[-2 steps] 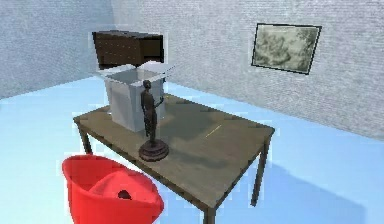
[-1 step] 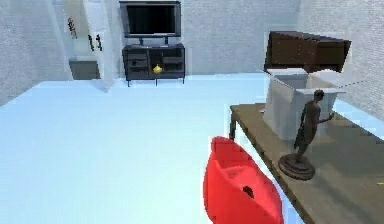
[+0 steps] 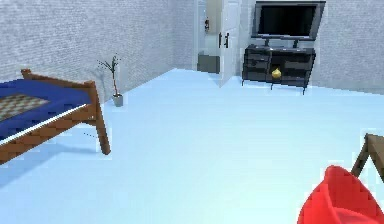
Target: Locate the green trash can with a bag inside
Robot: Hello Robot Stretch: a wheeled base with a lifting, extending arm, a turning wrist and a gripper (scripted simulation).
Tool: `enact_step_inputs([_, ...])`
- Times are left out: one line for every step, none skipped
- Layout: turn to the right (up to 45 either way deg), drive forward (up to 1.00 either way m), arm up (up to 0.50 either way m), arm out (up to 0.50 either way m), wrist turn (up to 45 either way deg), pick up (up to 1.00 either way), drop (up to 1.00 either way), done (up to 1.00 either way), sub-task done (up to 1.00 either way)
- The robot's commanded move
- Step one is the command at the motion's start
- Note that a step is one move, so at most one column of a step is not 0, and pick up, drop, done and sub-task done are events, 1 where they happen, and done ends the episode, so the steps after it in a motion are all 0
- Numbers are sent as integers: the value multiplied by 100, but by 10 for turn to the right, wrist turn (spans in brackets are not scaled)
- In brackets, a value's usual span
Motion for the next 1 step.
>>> enact_step_inputs([0,100,0,0,0,0,0,0,0])
